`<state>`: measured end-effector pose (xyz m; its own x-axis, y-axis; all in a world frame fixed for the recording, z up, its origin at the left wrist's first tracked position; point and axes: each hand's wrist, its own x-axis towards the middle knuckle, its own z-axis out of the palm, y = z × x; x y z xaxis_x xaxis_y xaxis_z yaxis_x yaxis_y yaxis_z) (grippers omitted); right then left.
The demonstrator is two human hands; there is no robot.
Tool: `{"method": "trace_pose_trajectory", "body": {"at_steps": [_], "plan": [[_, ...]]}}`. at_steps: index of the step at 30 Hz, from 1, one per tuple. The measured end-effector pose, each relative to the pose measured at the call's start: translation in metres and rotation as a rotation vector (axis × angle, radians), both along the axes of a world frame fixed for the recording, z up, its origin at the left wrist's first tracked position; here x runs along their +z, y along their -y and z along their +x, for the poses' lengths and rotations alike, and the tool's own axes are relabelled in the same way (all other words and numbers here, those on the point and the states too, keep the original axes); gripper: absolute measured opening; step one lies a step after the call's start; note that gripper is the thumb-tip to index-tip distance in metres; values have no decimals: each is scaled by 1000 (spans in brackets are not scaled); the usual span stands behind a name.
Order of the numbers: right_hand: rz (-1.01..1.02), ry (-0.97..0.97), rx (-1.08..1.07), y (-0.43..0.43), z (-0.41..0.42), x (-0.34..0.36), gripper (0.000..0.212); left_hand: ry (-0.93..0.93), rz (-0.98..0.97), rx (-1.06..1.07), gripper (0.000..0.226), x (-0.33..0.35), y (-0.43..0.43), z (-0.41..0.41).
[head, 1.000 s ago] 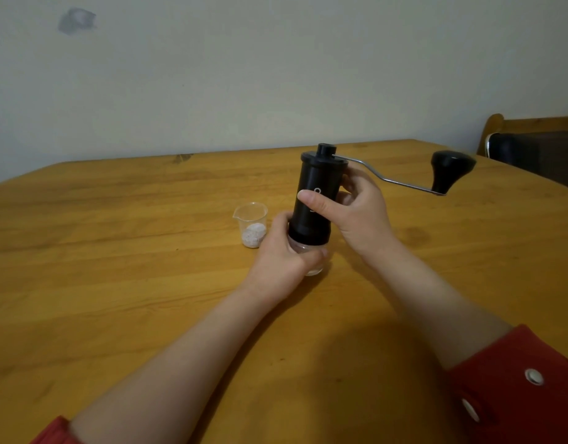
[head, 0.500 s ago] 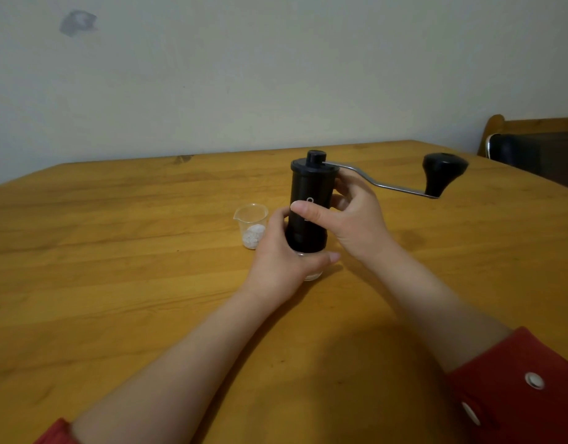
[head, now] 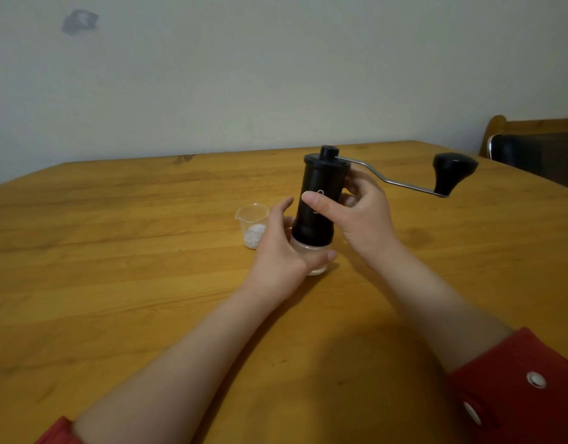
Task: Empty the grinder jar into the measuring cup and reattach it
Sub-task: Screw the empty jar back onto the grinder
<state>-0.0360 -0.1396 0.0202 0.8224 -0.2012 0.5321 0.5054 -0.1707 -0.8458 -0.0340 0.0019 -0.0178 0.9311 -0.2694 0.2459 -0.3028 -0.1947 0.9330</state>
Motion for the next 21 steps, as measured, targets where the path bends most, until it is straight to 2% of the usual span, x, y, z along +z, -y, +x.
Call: {"method": "trace_pose_trajectory", "body": {"at_steps": [7,16,21], "plan": [[65,-70,-33,1,-1,-1,30,61,49,51,107,1,2,-1],[200,-149,-102,5,4,-6,40,-36,30,-16,95,1,1,0],[387,-191,-44,12,6,-8,45,-138,-75,-63,75,2,1,0]]}}
